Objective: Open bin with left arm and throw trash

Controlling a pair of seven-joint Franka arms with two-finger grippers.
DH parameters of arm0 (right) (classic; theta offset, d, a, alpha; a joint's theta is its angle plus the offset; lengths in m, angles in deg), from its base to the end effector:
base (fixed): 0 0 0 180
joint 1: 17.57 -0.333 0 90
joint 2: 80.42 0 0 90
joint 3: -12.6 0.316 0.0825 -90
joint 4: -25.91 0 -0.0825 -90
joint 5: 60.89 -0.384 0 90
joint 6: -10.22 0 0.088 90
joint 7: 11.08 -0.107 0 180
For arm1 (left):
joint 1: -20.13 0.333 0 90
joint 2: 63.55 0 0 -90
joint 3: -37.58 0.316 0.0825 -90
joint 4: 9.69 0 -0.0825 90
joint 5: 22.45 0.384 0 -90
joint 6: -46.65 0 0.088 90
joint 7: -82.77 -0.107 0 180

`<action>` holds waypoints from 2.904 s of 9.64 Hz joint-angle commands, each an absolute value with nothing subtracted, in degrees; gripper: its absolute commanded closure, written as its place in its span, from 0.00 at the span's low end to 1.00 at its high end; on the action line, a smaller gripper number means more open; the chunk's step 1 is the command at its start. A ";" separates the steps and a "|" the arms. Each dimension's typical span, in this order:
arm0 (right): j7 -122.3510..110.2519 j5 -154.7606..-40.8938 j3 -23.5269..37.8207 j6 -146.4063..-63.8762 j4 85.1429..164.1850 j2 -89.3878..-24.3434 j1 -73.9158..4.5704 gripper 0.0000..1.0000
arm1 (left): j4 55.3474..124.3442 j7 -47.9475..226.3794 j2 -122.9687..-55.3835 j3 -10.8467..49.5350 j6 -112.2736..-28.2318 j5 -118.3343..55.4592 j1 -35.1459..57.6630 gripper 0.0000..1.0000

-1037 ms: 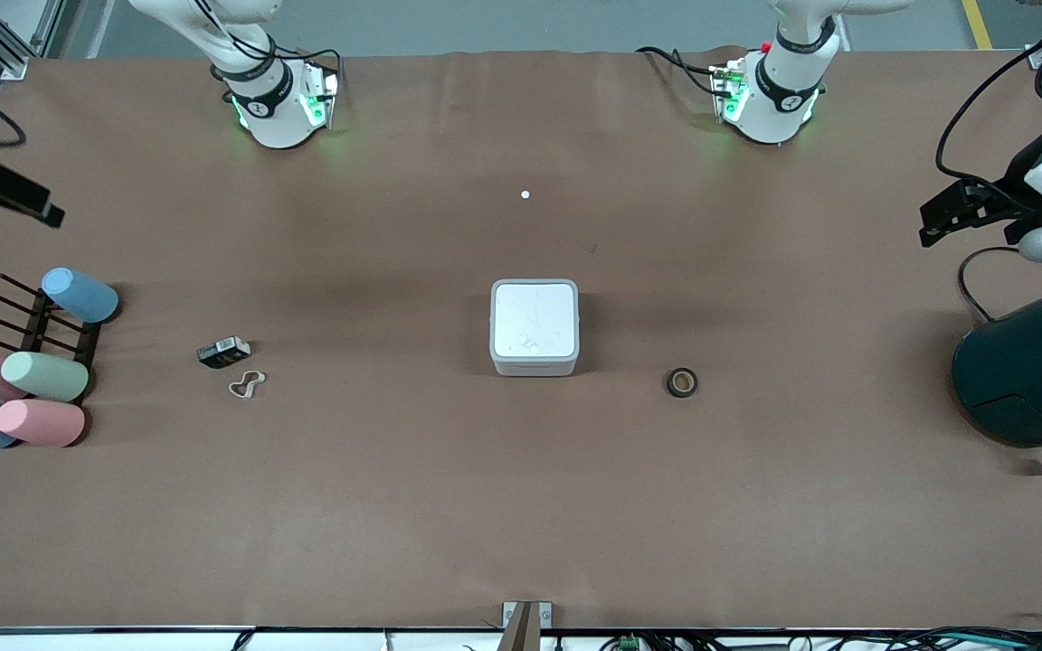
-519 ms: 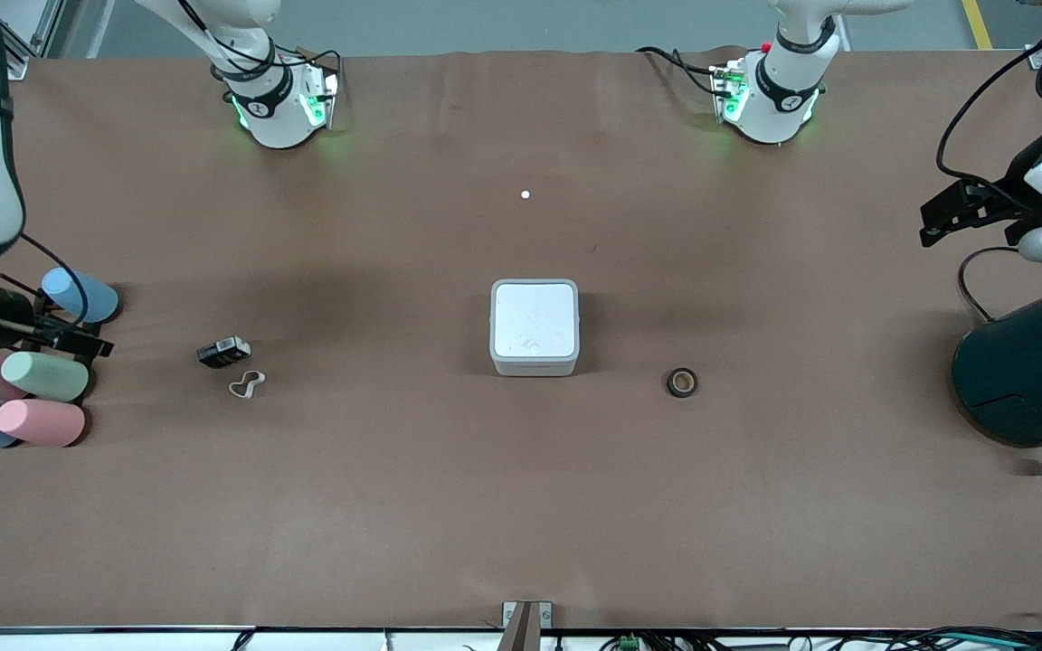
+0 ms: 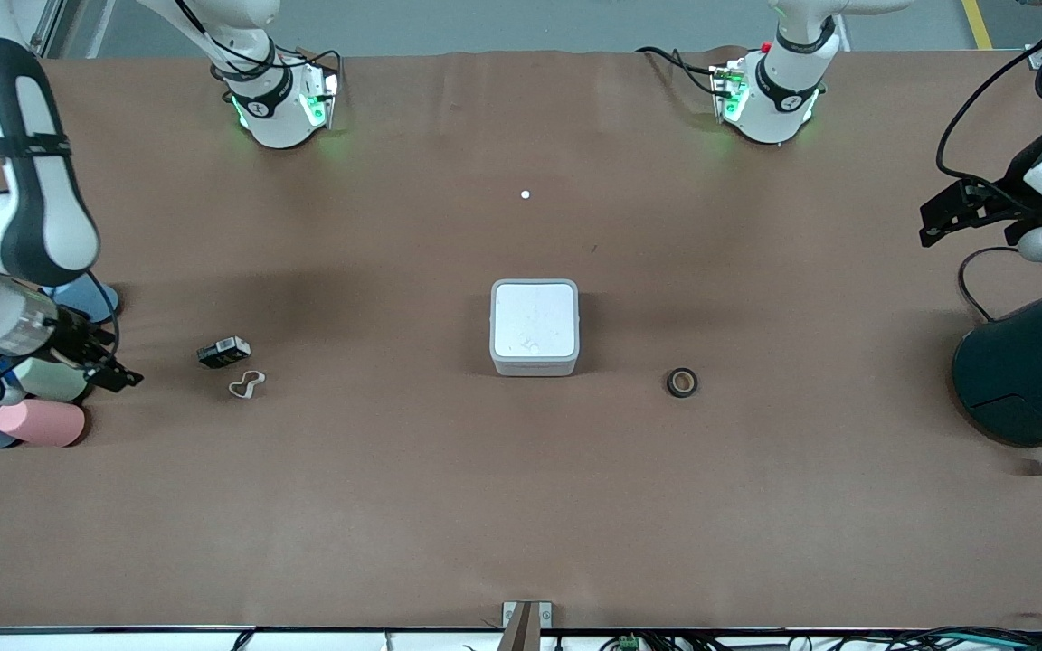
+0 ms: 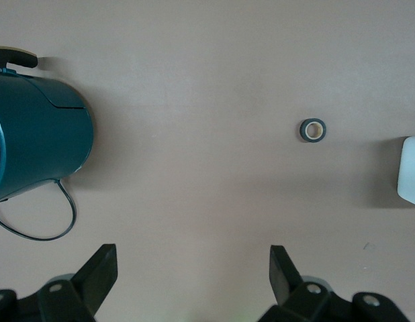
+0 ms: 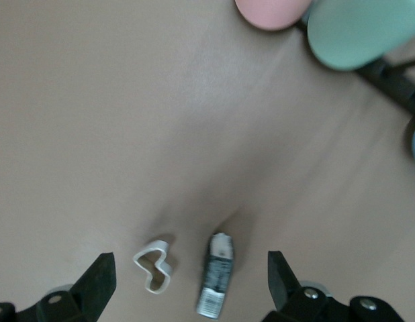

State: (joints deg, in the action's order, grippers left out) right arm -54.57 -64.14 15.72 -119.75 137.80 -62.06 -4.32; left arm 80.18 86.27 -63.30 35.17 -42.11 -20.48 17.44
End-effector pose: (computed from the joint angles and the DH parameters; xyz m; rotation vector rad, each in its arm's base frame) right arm 0.6022 -0.1075 0.3147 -2.7253 1.4451 0.0337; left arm 0.5491 -0.0453 0.6262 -3.1056 0.0426 0.0192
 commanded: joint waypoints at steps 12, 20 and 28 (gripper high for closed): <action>-74.86 -59.75 15.58 -125.84 144.39 -55.02 -8.96 0.77 | 76.29 88.12 -74.49 23.28 -42.44 -22.88 5.93 0.83; -79.19 -63.07 16.38 -88.62 117.79 -57.92 -15.27 1.00 | 70.03 105.69 -103.62 23.52 -80.09 -19.91 -11.42 1.00; -92.25 -81.98 16.38 -101.45 112.48 -57.83 -30.57 0.95 | 75.56 114.06 -105.58 23.43 -90.05 -12.34 -10.37 1.00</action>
State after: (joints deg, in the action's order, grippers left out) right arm -88.30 -80.39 16.78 -98.69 113.55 -58.46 -28.45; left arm 74.69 113.33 -103.59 22.69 -86.82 -14.66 -11.43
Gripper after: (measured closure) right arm 0.819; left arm 0.991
